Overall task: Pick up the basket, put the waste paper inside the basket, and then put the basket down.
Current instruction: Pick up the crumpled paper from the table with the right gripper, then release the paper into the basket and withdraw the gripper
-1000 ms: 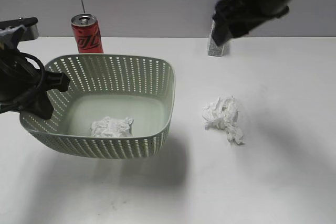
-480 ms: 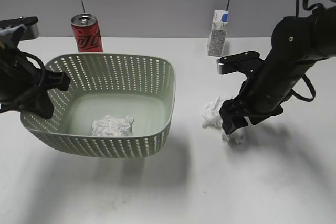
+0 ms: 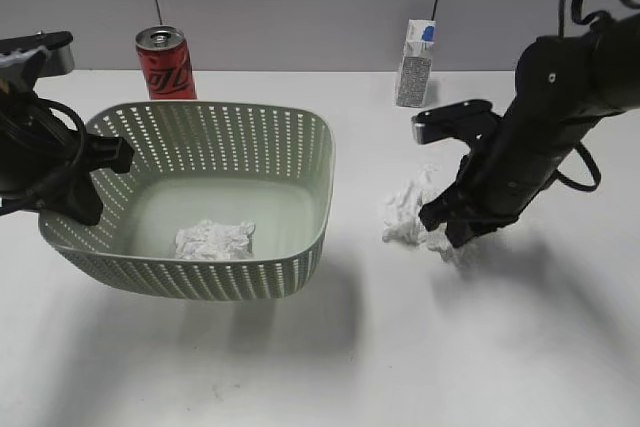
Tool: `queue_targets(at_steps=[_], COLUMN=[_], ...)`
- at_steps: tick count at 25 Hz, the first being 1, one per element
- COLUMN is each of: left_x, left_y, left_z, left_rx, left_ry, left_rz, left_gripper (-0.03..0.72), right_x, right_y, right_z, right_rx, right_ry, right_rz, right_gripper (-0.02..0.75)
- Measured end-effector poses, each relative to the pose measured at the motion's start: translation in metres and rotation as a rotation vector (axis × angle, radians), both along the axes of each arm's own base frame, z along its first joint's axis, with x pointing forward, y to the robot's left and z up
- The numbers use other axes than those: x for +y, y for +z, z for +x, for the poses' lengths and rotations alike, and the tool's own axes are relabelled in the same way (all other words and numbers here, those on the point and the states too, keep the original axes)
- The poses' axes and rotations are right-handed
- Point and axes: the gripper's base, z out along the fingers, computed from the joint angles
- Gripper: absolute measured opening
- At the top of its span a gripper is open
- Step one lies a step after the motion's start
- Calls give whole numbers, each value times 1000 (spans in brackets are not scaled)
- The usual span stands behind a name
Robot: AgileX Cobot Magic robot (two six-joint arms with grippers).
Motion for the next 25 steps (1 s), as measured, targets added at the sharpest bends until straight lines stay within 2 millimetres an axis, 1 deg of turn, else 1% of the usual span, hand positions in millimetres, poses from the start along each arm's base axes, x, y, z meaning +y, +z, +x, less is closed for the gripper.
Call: queue_targets(at_steps=[2,3,6,9,11,12,14,17,18,19,21,23,24,25], left_x=[0,0,0,0,0,0,0,0,0,0,0,0,0,0], left_y=[0,0,0,0,0,0,0,0,0,0,0,0,0,0], left_z=[0,0,0,0,0,0,0,0,0,0,0,0,0,0], left_rx=[0,0,0,-2,-3,-3,-3,-3,-3,-3,-3,-3,-2,-1], left_ry=[0,0,0,1,1,2,2,2,2,2,2,2,2,2], left_rz=[0,0,0,-1,-3,-3,-4,-4,-4,-4,-4,-4,-4,-4], left_gripper=[-1,-1,-1,-1,-1,-1,-1,-1,-1,-1,-1,-1,-1,-1], right_x=[0,1,5,17,31,40,61,89,96,102,110,112,111,110], right_y=[24,37,87,140,166,175,182,177,172,165,150,142,141,142], right_z=[-1,-2,-12,-31,-46,-55,-70,-88,-91,-93,-92,-89,-88,-86], right_rx=[-59,-87,-195,-313,-400,-436,-472,-465,-461,-448,-418,-411,-423,-442], right_ry=[-5,-5,5,45,121,172,259,361,387,416,446,458,467,480], right_rz=[37,61,199,408,502,533,566,574,560,542,509,481,465,442], right_gripper=[6,1,-6,-6,-6,-6,-6,3,30,86,272,515,566,591])
